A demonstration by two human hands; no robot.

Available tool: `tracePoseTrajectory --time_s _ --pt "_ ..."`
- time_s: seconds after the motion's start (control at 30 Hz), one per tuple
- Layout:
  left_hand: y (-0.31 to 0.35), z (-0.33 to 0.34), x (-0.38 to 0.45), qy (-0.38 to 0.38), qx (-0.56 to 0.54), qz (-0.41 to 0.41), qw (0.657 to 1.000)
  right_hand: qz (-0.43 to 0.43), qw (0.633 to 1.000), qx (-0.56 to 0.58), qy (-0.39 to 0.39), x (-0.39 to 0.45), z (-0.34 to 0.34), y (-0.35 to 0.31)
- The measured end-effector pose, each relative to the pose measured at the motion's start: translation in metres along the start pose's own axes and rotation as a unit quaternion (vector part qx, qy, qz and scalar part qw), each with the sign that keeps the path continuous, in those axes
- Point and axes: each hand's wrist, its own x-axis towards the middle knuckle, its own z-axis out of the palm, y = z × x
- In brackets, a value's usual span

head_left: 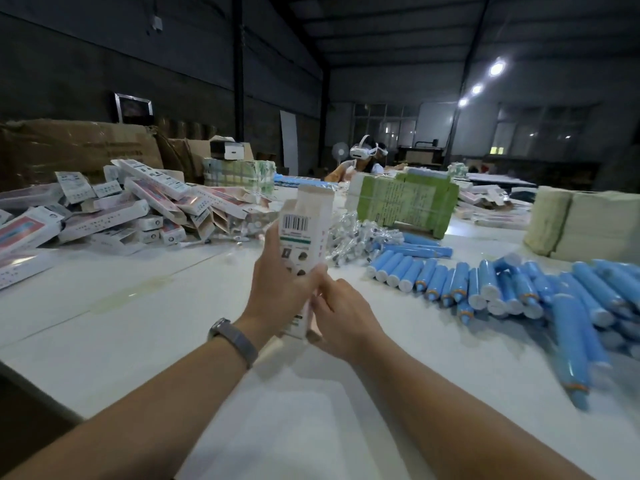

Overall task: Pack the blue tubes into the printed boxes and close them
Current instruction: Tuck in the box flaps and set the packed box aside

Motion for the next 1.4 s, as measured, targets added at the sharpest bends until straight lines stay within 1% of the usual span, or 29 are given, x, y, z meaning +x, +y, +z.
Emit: tracePoseTrajectory --time_s 0.07,0.17,0.23,0.3,0.4,0.47,0.53,0.57,0.6,0.63,0.67,0.7,0.73,0.77,0.8,0.83,0.87,0.9,0.93,0.97,1.0,1.17,1.27,1.4 --pt "-0.003 0.005 -0.007 -0.001 -0.002 -0.017 1.0 0.001 0.999 0.043 0.011 -0.005 -0.002 0.0" --pt "-0.004 0.006 -0.008 0.027 -0.014 -0.023 0.999 -0.009 0.999 0.053 -0.006 -0.01 -0.001 -0.001" --pt "-0.006 0.007 -0.007 0.018 -0.012 -0.009 1.0 -0.004 0.999 0.051 -0.008 -0.009 -0.002 -0.004" --pt "-0.005 0.008 -0.007 -0.006 -0.024 -0.009 1.0 0.006 0.999 0.035 -0.011 -0.009 -0.001 -0.004" --pt "-0.002 0.007 -0.005 -0.039 -0.093 -0.02 0.995 0.028 0.997 0.063 -0.017 -0.008 0.0 0.0" --pt "-0.001 0.007 -0.003 -0.046 -0.175 -0.067 0.981 0.045 0.995 0.085 -0.028 -0.005 0.001 0.001" --pt "-0.001 0.008 -0.002 -0.043 -0.238 -0.111 0.964 0.069 0.981 0.175 -0.051 -0.004 0.004 0.004" --pt "-0.001 0.008 -0.002 -0.041 -0.24 -0.116 0.963 0.08 0.968 0.229 -0.067 -0.002 0.005 0.007" --pt "0.0 0.009 -0.003 -0.035 -0.226 -0.108 0.967 0.083 0.958 0.26 -0.082 -0.001 0.003 0.01" --pt "0.0 0.01 -0.004 -0.03 -0.207 -0.092 0.974 0.081 0.956 0.267 -0.088 0.002 -0.003 0.015" --pt "0.0 0.011 -0.006 -0.028 -0.189 -0.076 0.979 0.081 0.956 0.272 -0.076 0.006 -0.011 0.021" --pt "0.0 0.011 -0.007 -0.029 -0.173 -0.063 0.982 0.085 0.96 0.263 -0.041 0.012 -0.021 0.028" --pt "-0.001 0.012 -0.007 -0.03 -0.162 -0.053 0.985 0.098 0.969 0.227 0.009 0.02 -0.032 0.037" --pt "-0.002 0.012 -0.008 -0.03 -0.155 -0.045 0.986 0.117 0.98 0.152 0.059 0.028 -0.044 0.05" --pt "-0.002 0.013 -0.008 -0.029 -0.151 -0.035 0.988 0.149 0.985 0.03 0.083 0.035 -0.056 0.064" --pt "-0.001 0.013 -0.008 -0.028 -0.145 -0.022 0.989 0.188 0.973 -0.119 0.06 0.039 -0.067 0.079" --pt "0.0 0.014 -0.008 -0.028 -0.137 -0.012 0.99 0.22 0.944 -0.245 -0.003 0.04 -0.076 0.092" --pt "0.001 0.013 -0.008 -0.029 -0.129 -0.005 0.991 0.241 0.911 -0.328 -0.07 0.038 -0.081 0.103" --pt "0.001 0.013 -0.008 -0.029 -0.122 0.001 0.992 0.253 0.885 -0.374 -0.114 0.036 -0.083 0.11" --pt "0.002 0.013 -0.008 -0.03 -0.116 0.006 0.993 0.251 0.871 -0.4 -0.133 0.034 -0.082 0.115" --pt "0.001 0.013 -0.008 -0.032 -0.113 0.011 0.993 0.238 0.87 -0.411 -0.13 0.033 -0.08 0.118" --pt "-0.002 0.012 -0.006 -0.026 -0.116 0.001 0.993 0.192 0.898 -0.392 -0.046 0.034 -0.074 0.102" --pt "-0.003 0.013 -0.007 -0.03 -0.1 0.01 0.994 0.22 0.903 -0.368 -0.02 0.033 -0.074 0.094" --pt "0.001 0.014 -0.008 -0.026 -0.103 0.008 0.994 0.269 0.899 -0.343 -0.046 0.037 -0.07 0.09"
